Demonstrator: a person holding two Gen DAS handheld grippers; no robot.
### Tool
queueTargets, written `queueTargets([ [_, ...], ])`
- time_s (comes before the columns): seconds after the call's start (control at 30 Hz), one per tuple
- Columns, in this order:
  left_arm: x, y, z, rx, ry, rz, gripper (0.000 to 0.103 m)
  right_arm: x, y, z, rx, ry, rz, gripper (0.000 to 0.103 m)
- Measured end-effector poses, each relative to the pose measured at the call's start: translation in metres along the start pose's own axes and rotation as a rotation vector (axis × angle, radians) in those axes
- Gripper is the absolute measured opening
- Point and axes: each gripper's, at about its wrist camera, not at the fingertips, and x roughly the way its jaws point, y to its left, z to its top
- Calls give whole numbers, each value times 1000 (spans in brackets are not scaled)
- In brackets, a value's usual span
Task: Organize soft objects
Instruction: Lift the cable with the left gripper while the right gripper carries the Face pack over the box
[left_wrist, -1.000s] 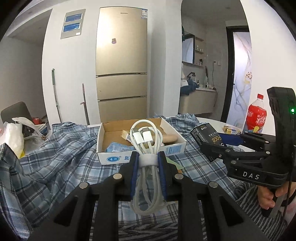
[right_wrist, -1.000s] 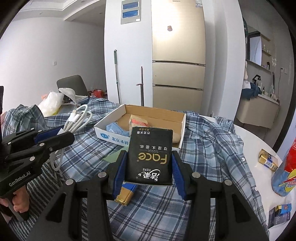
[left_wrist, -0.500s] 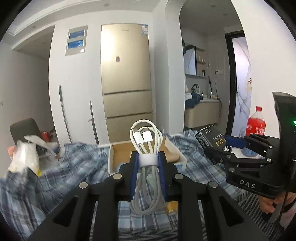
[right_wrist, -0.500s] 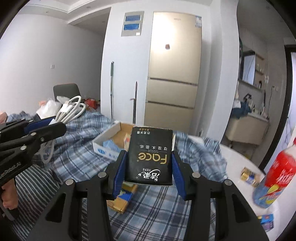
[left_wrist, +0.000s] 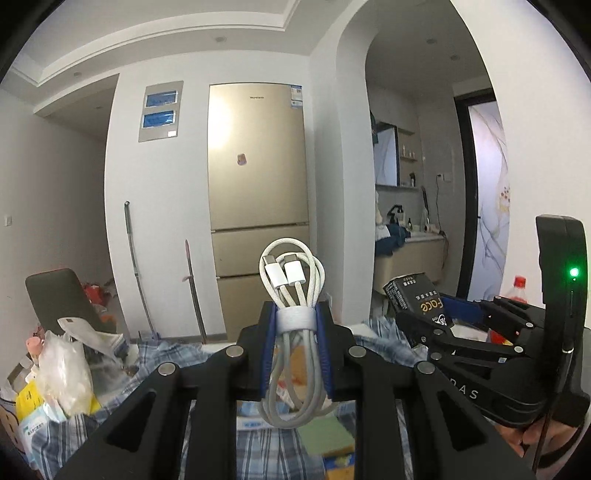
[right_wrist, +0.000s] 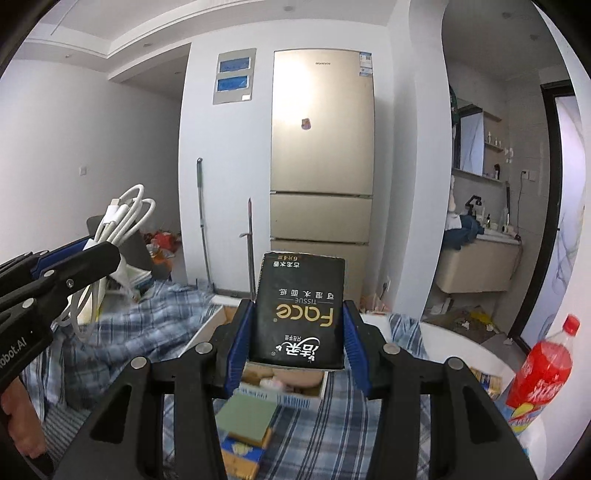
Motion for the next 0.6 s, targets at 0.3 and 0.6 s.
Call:
queueTargets([
  [0.3, 49, 12, 22, -21, 11, 54, 23, 39, -7, 34, 66, -48, -46, 46],
  [0.6, 108, 36, 28, -53, 7, 102, 23, 79, -13, 45, 66, -51, -108, 46],
])
